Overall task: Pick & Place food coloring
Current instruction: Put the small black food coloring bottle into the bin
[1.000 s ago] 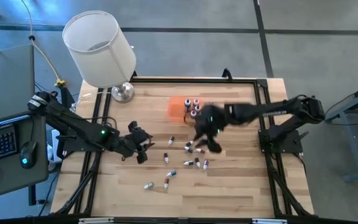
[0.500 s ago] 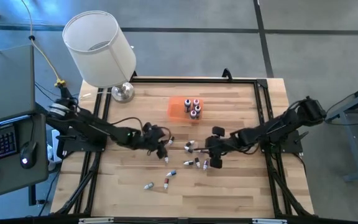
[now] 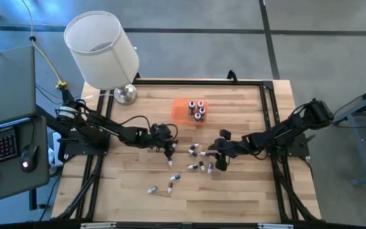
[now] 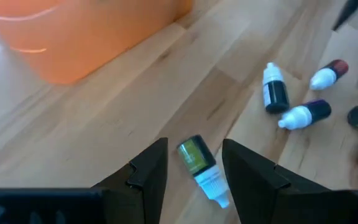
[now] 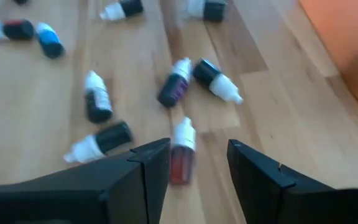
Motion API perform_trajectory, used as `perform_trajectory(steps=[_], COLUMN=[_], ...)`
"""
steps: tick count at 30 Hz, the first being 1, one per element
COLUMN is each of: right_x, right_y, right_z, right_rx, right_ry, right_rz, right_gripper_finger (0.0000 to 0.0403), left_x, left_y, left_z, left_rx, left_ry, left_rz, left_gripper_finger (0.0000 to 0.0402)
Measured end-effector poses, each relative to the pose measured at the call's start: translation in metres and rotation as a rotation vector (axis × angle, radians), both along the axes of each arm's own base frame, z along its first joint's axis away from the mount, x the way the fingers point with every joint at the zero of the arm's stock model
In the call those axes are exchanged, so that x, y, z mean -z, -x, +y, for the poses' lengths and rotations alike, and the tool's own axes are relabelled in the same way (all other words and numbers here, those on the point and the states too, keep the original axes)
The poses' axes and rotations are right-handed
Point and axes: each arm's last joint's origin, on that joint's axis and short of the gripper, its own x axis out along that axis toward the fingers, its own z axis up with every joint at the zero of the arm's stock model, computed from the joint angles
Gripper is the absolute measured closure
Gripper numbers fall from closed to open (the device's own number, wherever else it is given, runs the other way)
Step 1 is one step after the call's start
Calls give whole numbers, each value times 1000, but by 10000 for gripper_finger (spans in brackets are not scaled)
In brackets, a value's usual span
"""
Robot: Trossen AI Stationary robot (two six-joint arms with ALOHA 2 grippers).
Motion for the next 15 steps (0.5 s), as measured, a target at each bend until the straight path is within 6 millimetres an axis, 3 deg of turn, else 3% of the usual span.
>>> perform_trajectory(steps=[5,15], right_x=[3,-3], right_y=[3,-1], right_z=[-2,-3], right_rx=[31,45], right_ry=[48,120], right_rz=[1,-64], right_gripper_finger=[255,256], left_x=[2,30], left_y=[0,-9], left_z=[-1,-2], left_rx=[5,-10], left_ry=[60,47], left_rz=[3,34], left_gripper_finger=[250,250])
